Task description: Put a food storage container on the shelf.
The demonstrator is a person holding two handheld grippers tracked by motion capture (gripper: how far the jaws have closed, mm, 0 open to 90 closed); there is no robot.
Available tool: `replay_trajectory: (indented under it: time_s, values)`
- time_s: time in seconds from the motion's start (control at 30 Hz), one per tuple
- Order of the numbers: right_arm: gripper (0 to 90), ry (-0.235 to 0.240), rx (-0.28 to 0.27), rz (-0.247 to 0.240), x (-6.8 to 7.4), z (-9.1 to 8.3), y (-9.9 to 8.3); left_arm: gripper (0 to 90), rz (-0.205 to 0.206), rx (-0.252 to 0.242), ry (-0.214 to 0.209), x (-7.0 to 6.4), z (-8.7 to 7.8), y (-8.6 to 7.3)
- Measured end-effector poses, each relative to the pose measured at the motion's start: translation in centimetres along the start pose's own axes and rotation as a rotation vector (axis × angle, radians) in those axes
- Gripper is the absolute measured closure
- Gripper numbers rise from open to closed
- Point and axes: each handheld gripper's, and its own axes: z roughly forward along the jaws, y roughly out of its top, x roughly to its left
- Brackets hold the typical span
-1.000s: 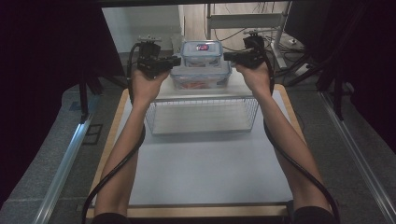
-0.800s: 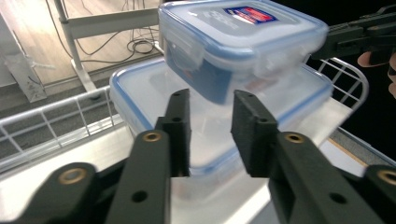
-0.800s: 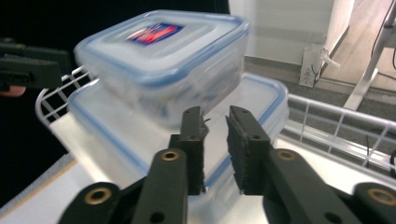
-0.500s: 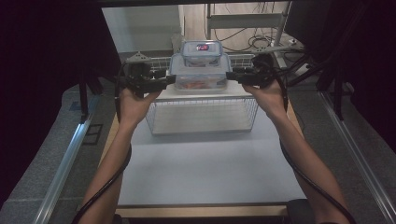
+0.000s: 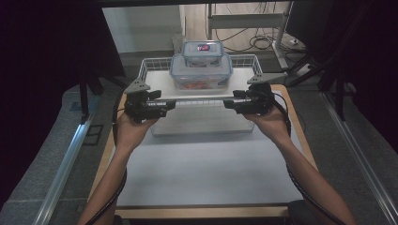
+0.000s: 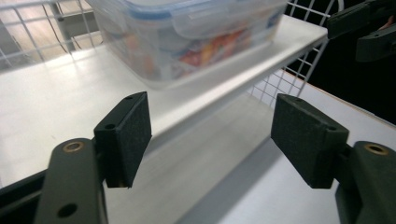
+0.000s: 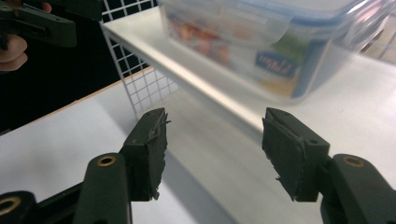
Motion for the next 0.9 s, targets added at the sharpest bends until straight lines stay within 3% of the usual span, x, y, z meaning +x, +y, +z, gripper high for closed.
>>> replay_trajectory:
  time_s: [0.57,0.9]
  values:
    - [32.1,0.009,-0.017,-0.021,1.1,-1.2,-1.7,20.8,0.082,-0.005,-0.009,-2.8,-1.2,-2.0]
    - [25.9,0.014,-0.013,-0.044,2.2,-1.7,-3.2,15.0,0.095,-0.003,0.002,-4.1,-1.6,-4.2]
